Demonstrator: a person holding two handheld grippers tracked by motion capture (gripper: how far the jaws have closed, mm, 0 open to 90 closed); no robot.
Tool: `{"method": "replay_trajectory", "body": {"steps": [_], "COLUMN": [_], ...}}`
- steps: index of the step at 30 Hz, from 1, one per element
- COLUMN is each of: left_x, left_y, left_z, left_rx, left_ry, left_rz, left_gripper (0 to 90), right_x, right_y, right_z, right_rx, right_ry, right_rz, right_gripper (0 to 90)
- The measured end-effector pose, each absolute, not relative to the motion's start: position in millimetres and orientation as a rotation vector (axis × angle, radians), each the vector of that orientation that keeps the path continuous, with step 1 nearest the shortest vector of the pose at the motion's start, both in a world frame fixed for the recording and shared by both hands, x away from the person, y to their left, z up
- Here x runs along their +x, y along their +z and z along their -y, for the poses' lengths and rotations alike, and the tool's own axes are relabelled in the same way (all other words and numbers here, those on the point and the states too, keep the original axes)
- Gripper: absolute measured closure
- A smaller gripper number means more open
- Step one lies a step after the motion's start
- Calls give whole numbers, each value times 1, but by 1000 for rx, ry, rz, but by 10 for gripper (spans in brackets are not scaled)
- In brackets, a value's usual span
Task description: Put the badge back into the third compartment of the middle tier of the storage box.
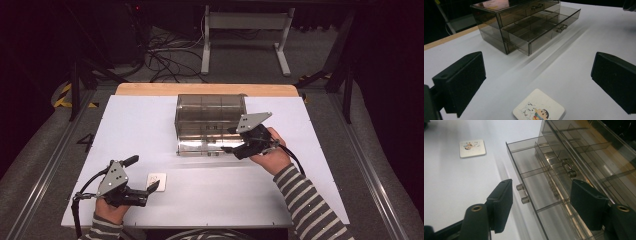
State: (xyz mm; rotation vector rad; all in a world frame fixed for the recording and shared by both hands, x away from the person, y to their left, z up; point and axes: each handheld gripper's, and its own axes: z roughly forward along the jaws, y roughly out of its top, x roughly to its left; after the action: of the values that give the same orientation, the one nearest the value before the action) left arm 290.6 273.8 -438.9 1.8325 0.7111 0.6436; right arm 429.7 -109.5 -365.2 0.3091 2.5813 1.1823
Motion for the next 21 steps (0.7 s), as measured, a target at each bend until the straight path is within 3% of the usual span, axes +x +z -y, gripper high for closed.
{"method": "replay_trajectory", "body": {"steps": [21], "left_x": [293], "left_y": [-430], "left_z": [-277], "left_rx": [1869], "left_ry": [573], "left_rz": [-676], "left_gripper": [4], "right_x": [411], "right_y": [-381], "right_z": [174], "right_rx": [551], "right_ry": [1361], "right_rz": [-2434], "right_gripper": [190]}}
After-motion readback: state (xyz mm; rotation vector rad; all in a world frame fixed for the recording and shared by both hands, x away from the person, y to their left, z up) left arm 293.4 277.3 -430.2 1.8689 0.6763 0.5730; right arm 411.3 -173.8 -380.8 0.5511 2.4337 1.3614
